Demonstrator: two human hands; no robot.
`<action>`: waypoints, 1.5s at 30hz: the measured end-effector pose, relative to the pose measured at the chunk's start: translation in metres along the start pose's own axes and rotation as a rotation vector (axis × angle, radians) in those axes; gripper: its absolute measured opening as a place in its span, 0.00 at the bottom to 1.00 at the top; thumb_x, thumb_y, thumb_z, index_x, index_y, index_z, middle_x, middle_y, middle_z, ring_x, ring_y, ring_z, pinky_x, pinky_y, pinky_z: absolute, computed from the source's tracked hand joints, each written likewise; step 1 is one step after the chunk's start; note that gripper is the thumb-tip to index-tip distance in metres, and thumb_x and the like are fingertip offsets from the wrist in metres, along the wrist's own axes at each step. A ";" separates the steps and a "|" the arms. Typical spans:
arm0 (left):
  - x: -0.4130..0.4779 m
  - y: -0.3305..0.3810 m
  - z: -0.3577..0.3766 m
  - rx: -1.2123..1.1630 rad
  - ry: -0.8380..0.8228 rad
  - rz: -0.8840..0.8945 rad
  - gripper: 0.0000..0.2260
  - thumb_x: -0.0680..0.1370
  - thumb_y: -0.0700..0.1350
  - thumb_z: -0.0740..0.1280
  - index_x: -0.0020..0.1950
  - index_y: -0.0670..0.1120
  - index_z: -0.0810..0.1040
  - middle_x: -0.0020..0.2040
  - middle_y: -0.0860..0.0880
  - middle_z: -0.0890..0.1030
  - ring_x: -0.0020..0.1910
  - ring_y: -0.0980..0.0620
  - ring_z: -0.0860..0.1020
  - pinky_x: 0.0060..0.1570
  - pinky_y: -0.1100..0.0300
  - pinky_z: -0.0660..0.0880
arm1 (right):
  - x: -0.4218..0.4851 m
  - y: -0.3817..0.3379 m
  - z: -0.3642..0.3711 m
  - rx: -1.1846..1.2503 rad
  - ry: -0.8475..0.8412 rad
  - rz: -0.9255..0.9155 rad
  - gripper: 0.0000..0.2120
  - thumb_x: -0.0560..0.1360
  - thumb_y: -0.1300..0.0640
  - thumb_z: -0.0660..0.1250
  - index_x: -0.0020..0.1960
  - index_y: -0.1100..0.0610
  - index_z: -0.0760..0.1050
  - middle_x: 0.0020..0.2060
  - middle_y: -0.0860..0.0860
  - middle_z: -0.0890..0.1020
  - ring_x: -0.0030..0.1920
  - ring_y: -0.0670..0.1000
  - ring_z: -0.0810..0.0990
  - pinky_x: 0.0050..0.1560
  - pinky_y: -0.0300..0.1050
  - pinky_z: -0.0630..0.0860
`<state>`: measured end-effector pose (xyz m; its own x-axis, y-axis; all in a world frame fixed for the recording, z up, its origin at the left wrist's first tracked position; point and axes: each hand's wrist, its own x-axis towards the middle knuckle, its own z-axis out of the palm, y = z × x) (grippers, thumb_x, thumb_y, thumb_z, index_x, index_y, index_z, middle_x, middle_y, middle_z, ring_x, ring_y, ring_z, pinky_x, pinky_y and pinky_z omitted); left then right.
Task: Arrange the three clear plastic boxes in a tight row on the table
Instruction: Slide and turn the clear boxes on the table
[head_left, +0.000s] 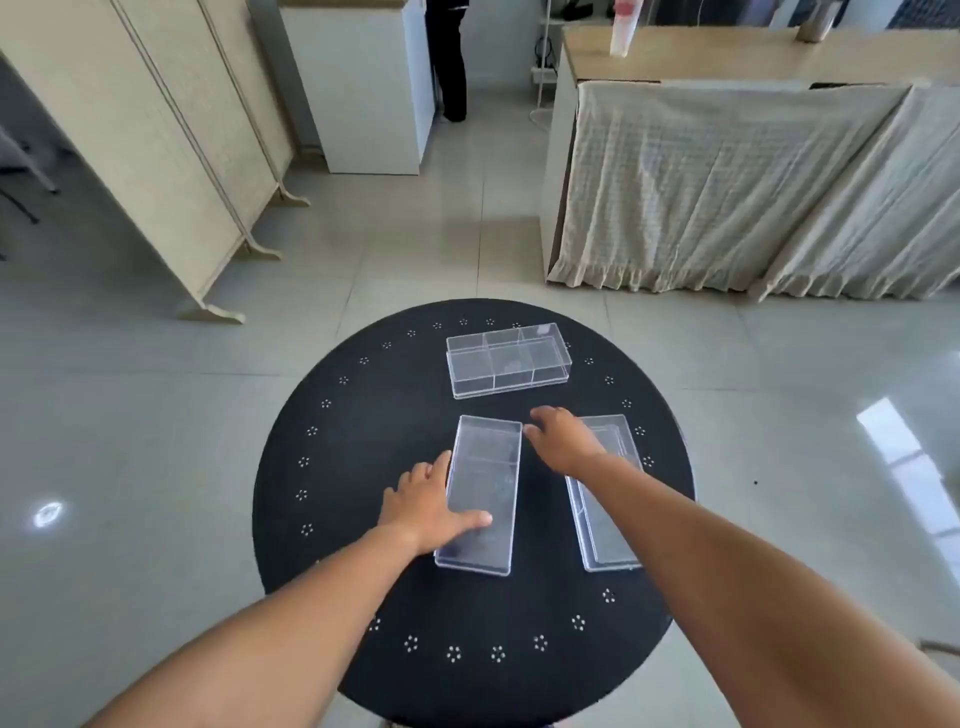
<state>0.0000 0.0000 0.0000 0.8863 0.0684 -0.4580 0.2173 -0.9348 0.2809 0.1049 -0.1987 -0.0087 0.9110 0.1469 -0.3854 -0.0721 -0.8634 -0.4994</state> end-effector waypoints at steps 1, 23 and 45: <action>-0.005 -0.002 0.005 -0.017 -0.014 -0.017 0.55 0.62 0.75 0.65 0.79 0.53 0.45 0.75 0.47 0.63 0.73 0.44 0.64 0.68 0.45 0.64 | 0.001 0.000 0.004 0.019 -0.007 0.016 0.25 0.80 0.49 0.58 0.74 0.58 0.67 0.71 0.59 0.72 0.70 0.60 0.71 0.69 0.52 0.68; -0.048 -0.016 0.061 -0.564 0.179 -0.105 0.57 0.61 0.57 0.74 0.74 0.68 0.33 0.66 0.54 0.62 0.66 0.54 0.68 0.57 0.54 0.74 | 0.007 -0.008 0.027 0.396 -0.044 0.148 0.25 0.76 0.49 0.65 0.70 0.55 0.65 0.49 0.47 0.74 0.52 0.51 0.75 0.52 0.44 0.68; 0.023 -0.073 -0.073 -1.341 -0.273 -0.498 0.30 0.69 0.70 0.64 0.61 0.50 0.79 0.62 0.29 0.74 0.52 0.33 0.82 0.37 0.53 0.81 | -0.004 -0.020 -0.005 0.654 -0.068 0.005 0.35 0.63 0.44 0.77 0.64 0.54 0.69 0.56 0.51 0.79 0.55 0.51 0.79 0.50 0.44 0.73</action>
<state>0.0347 0.0953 0.0304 0.5362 0.0720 -0.8410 0.8190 0.1965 0.5390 0.1042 -0.1845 0.0064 0.8839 0.1919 -0.4264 -0.3278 -0.3960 -0.8578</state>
